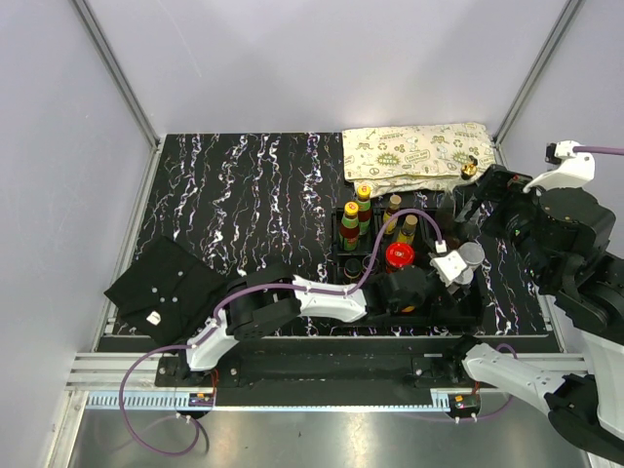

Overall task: Organize the condiment bottles
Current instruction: Place the bottle in the storage box, then reset both arms

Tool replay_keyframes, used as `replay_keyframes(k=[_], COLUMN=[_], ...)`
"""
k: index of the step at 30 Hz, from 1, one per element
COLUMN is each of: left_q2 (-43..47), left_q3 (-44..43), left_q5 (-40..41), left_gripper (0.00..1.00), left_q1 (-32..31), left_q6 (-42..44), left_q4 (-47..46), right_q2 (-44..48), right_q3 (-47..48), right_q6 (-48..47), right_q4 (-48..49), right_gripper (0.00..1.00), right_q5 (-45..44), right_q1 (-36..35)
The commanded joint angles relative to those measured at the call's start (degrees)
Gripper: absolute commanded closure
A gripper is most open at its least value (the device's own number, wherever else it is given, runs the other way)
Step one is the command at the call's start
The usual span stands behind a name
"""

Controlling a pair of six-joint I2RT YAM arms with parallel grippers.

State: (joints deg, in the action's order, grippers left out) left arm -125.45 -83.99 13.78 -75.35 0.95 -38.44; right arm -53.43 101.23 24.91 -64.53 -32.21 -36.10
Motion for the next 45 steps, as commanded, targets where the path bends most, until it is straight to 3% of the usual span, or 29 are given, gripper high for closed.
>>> replay_keyframes(k=[1, 20, 30, 38, 45], left_q2=[-0.76, 11.44, 18.91, 33.33, 46.07], left_q3=[-2.41, -2.06, 2.24, 8.83, 17.27], left_q5=[1.95, 3.36, 4.67, 13.62, 26.37], left_gripper=[0.01, 0.01, 0.01, 0.01, 0.01], left_q1=[0.91, -0.76, -1.11, -1.11, -1.03], left_q6=[3.0, 3.27, 1.51, -0.86, -15.35], left_q4=[2.57, 6.35, 8.55, 26.55, 48.15], right_q2=[0.87, 1.92, 2.8, 3.51, 5.09], right_q3=[0.55, 0.99, 0.28, -5.07, -14.21], right_q6=[0.49, 1.2, 1.55, 0.85, 0.41], right_q4=[1.69, 0.28, 0.28, 1.07, 3.45], right_gripper=[0.0, 0.0, 0.0, 0.0, 0.0], right_q5=[0.21, -1.98, -1.63, -3.65, -1.02], right_q1=[0.33, 0.33, 0.33, 0.33, 0.33])
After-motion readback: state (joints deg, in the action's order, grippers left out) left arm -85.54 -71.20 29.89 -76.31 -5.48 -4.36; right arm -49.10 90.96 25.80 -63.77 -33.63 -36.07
